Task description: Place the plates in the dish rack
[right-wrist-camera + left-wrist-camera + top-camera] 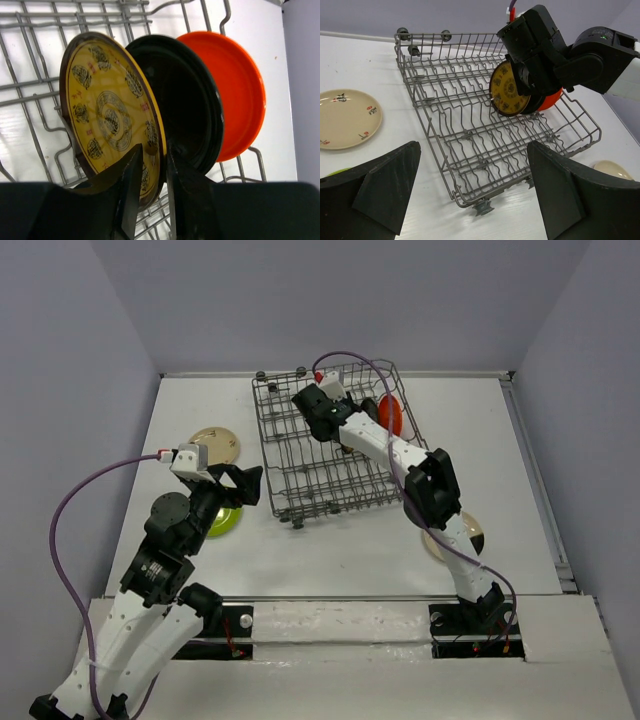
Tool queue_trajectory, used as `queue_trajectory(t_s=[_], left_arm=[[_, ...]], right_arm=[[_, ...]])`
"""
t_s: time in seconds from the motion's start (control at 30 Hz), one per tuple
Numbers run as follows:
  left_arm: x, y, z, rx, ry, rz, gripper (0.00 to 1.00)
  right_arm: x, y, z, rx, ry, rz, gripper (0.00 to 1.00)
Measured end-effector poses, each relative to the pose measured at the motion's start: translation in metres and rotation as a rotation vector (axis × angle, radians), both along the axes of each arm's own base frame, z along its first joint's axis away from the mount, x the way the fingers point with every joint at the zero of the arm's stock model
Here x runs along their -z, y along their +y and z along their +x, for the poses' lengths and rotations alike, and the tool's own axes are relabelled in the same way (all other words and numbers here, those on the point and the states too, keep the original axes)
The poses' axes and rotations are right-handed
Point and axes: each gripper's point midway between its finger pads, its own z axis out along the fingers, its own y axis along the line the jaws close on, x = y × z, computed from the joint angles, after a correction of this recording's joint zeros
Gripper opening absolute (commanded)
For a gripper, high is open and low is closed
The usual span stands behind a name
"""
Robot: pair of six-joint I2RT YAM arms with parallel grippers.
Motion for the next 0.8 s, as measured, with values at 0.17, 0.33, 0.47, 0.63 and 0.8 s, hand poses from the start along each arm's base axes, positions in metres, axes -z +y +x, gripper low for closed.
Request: queue_trajectory(t_s=[0.17,0.33,0.47,0.63,0.8], left_arm=[[0.003,-0.002,0.002,0.004,0.012,0.003,0.99],[0.003,-0.003,0.002,0.006,0.014,0.004,0.99],[0.006,-0.004,0.004,0.006,0.024,0.005,0.99],[0.008,-0.003,0.007,-0.002,0.036,-0.001,0.99],[0.019,-0.001,0.017,-0.029,0.077,0.007,0.99]], right_arm=[[0.009,0.002,-0.006,-0.010,0.029,0.024,0.45],[-0.006,0.005,-0.013,-0.037,0.031,0.095,0.50],[-0.043,0.005,-0.019,-0.058,-0.014,0.172,0.51],[-0.086,-0.001,-0.031,-0.081,-0.082,0.259,0.51],[-0.104,-0.002,-0.048,-0.145,-0.108,0.358,0.50]])
